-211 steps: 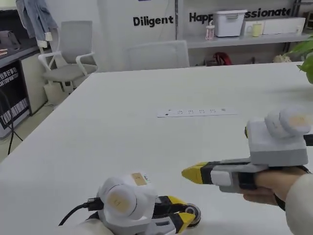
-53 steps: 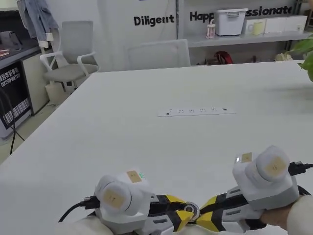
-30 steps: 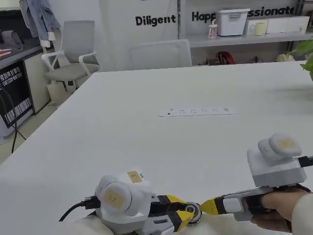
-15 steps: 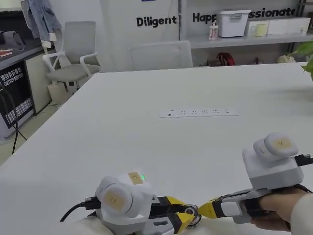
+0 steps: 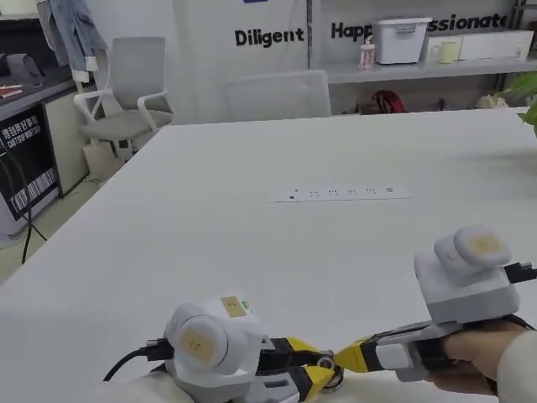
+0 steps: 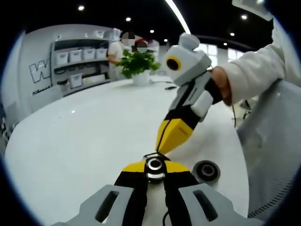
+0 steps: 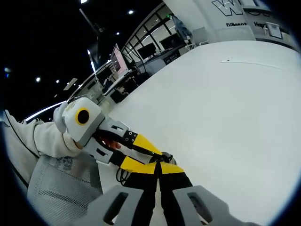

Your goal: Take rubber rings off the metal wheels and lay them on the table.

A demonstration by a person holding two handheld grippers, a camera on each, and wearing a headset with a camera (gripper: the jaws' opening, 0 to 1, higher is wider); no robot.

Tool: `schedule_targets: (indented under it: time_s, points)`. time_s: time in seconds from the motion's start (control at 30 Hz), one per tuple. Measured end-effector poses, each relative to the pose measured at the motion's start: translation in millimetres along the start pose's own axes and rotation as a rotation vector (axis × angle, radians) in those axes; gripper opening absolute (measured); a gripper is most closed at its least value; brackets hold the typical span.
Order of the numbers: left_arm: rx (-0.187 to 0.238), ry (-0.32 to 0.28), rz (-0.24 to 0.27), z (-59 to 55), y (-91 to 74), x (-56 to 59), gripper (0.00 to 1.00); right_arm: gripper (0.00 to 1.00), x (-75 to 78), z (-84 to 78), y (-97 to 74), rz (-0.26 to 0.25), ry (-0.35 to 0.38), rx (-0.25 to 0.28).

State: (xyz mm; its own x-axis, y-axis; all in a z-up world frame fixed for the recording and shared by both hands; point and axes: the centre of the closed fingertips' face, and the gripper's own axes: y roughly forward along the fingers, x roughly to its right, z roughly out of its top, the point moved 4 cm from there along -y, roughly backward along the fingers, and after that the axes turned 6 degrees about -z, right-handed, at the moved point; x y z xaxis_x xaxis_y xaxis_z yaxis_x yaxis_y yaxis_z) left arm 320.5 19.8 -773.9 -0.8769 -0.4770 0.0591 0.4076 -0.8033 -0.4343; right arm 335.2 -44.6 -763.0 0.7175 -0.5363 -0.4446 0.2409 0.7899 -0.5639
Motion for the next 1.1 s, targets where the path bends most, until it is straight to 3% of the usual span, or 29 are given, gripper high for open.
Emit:
schedule_targets:
  time_s: [0.13,0.47,0.57,0.7,0.83,1.1]
  points:
    - [0.000,0.000,0.000,0.0,0.2,0.0,0.13,0.00,-5.8,3.0,1.1,0.027,-0.008,0.012]
    - [0.011,0.003,0.010,0.0,0.1,0.6,0.13,0.00,5.1,-2.7,-0.4,-0.041,-0.034,-0.011]
    - [-0.004,0.010,0.010,1.6,0.7,0.4,0.13,0.00,7.7,-2.9,-1.4,-0.048,-0.019,-0.011]
    - [-0.064,0.042,-0.001,4.7,-0.2,0.9,0.14,0.00,11.7,-3.2,-2.1,-0.062,-0.013,-0.013]
    - [-0.077,0.065,-0.012,7.6,-3.5,0.7,0.13,0.00,16.6,-1.4,-5.6,-0.084,-0.002,0.000]
    - [-0.021,0.060,-0.013,33.7,-17.1,-0.5,0.23,0.00,25.0,1.6,-12.5,-0.118,0.011,0.018]
